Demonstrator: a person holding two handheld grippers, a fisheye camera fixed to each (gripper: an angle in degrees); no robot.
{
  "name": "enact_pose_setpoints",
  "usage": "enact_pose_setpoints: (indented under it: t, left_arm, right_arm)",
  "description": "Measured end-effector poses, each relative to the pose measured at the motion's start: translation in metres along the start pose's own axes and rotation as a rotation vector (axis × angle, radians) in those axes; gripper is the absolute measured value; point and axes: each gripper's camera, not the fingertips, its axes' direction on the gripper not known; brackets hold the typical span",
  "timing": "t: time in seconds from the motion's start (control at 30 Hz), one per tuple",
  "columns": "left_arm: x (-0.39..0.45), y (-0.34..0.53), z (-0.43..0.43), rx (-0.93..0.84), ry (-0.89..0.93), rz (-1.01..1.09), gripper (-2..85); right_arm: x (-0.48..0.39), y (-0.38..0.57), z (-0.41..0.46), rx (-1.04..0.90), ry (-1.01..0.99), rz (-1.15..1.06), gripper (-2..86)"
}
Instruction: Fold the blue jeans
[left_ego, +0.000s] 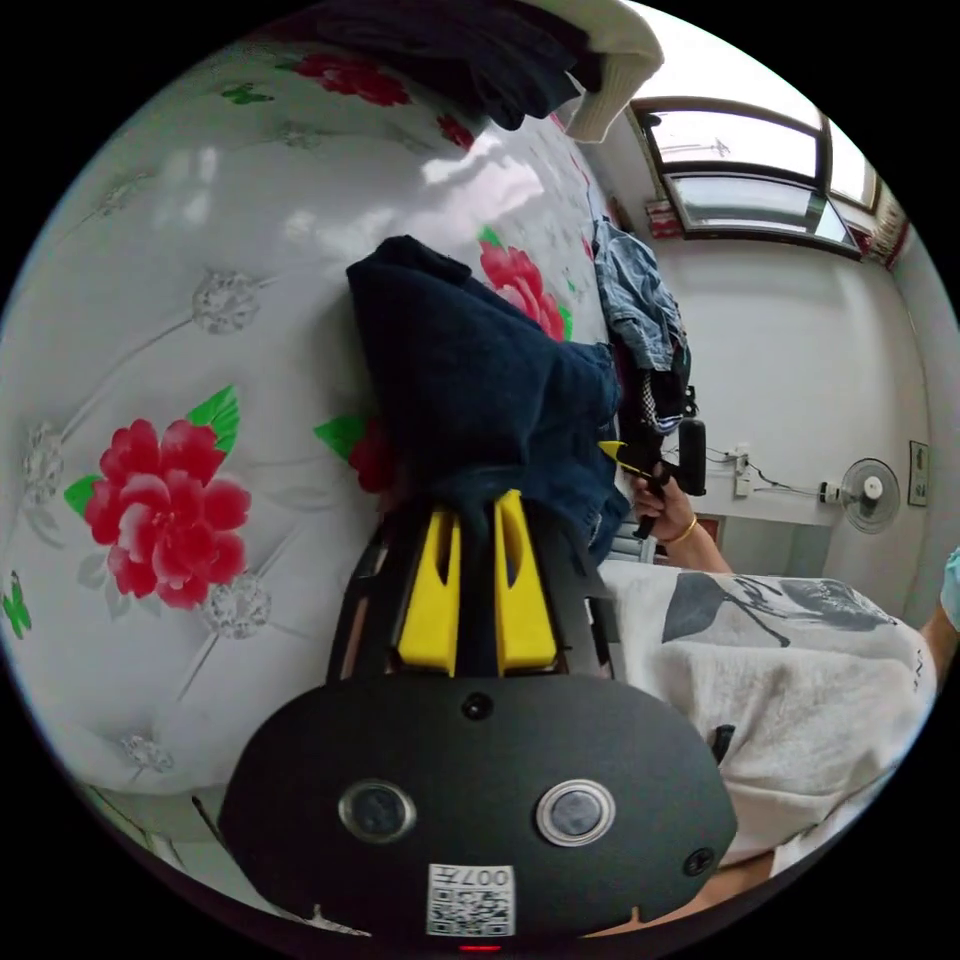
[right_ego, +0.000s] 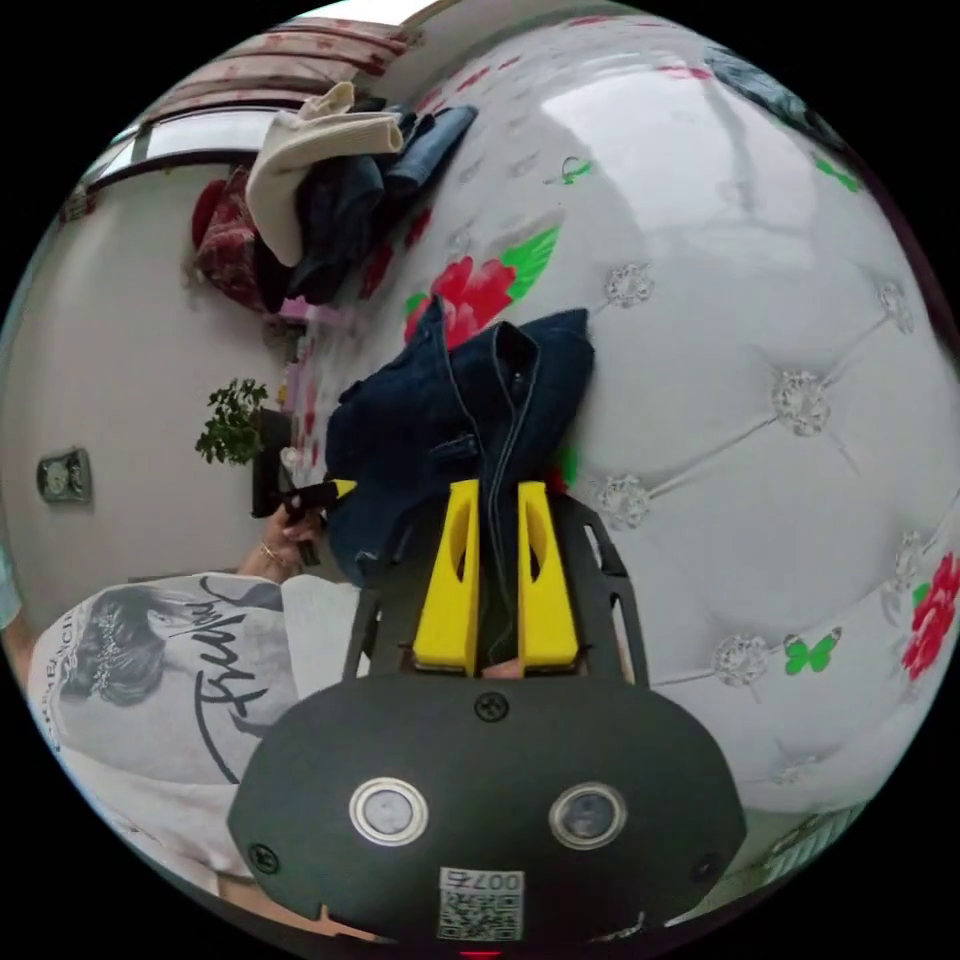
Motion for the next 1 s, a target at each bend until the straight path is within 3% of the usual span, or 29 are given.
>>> enact_pose_setpoints:
  t: [0.13, 0.3, 0.43, 0.6, 0.7, 0.8, 0.87, 1.0]
  left_arm:
    - [0.017, -0.017, -0.029, 0.081, 0.139, 0.069, 2.1]
    - [0.074, -0.07, -0.11, 0.194, 0.122, 0.284, 1.5]
    - [0.137, -0.14, -0.23, 0.352, 0.021, 0.452, 2.2]
    - [0.184, -0.229, -0.325, 0.57, -0.286, 0.373, 7.0]
    - [0.166, -0.286, -0.326, 0.694, -0.49, 0.157, 11.9]
    - [0.123, -0.354, -0.279, 0.554, -0.642, 0.037, 13.4]
    - [0.094, -0.381, -0.247, 0.468, -0.638, 0.023, 13.1]
    - [0.076, -0.379, -0.235, 0.581, -0.553, 0.077, 13.0]
  right_arm:
    - [-0.023, -0.009, -0.027, 0.05, -0.165, -0.049, 6.1]
    - [-0.081, -0.049, -0.074, 0.162, -0.262, -0.172, 5.0]
    - [-0.167, -0.116, -0.125, 0.29, -0.355, -0.363, 4.8]
    - [-0.264, -0.215, -0.142, 0.42, -0.402, -0.454, 5.8]
    - [-0.281, -0.284, -0.112, 0.503, -0.33, -0.293, 6.9]
    - [-0.283, -0.345, -0.054, 0.451, -0.05, -0.183, 7.5]
    - [-0.282, -0.367, -0.019, 0.366, 0.137, -0.235, 8.0]
    - [-0.268, -0.357, -0.019, 0.409, -0.001, -0.315, 8.0]
